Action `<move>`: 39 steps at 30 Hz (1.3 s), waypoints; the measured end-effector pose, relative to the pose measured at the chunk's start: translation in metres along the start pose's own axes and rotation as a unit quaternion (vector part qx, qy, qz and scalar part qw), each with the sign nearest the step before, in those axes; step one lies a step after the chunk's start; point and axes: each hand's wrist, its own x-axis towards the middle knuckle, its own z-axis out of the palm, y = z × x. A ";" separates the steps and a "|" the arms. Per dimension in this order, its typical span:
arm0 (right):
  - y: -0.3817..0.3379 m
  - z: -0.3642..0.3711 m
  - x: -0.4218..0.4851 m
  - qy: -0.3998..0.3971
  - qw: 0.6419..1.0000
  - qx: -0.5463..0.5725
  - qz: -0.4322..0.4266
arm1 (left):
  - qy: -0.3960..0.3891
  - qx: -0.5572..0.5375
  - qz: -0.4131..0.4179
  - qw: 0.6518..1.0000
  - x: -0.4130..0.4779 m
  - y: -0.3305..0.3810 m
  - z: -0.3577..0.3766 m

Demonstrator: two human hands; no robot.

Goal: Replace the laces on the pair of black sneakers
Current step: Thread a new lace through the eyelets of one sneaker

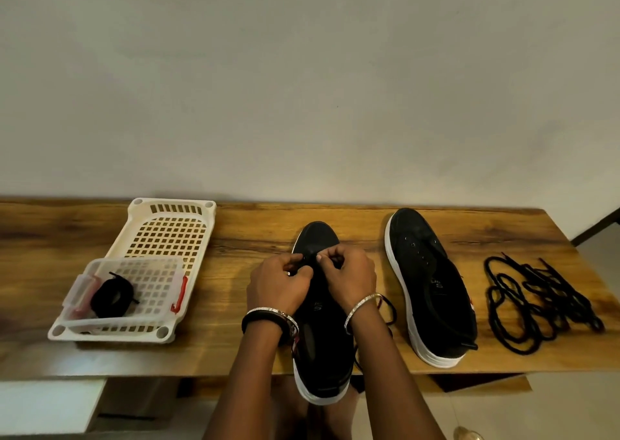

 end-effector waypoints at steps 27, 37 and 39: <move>-0.010 0.009 0.006 -0.045 0.995 0.007 0.086 | 0.038 -0.002 0.022 0.999 0.012 -0.019 0.012; -0.007 0.008 0.007 -0.040 0.991 0.063 0.108 | 0.058 0.059 0.059 0.995 0.022 -0.016 0.016; -0.007 0.006 0.008 -0.056 0.991 0.047 0.110 | 0.055 0.074 0.076 0.993 0.025 -0.017 0.017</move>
